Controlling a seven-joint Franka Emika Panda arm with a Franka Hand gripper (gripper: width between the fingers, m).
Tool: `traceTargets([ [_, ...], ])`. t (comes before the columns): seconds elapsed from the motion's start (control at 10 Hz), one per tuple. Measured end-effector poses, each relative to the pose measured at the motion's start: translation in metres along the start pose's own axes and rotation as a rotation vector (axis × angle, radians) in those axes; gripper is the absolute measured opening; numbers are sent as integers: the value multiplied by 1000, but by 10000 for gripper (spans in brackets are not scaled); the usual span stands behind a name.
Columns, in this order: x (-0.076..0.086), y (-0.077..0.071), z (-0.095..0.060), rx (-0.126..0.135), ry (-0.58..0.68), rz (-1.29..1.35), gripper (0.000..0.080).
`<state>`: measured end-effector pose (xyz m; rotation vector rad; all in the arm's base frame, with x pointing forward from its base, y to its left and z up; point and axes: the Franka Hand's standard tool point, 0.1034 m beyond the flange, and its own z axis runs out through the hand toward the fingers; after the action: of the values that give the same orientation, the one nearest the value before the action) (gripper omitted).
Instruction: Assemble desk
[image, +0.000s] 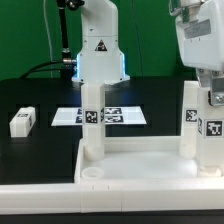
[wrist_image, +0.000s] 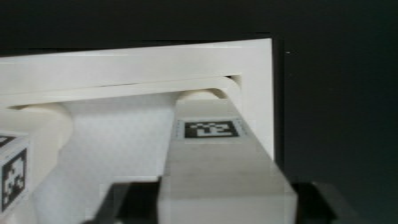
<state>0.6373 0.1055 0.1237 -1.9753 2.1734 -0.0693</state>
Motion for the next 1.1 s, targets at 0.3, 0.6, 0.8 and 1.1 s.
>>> traceTargets([
  [0.3,8,-5,2,16,-4,-346,624],
  [0.6,3,5,7,16,-14,-716,648],
  [0.8,5,4,8,15,-9,-891,649],
  [1.1,-4,3,5,-43,-23,-1222,649],
])
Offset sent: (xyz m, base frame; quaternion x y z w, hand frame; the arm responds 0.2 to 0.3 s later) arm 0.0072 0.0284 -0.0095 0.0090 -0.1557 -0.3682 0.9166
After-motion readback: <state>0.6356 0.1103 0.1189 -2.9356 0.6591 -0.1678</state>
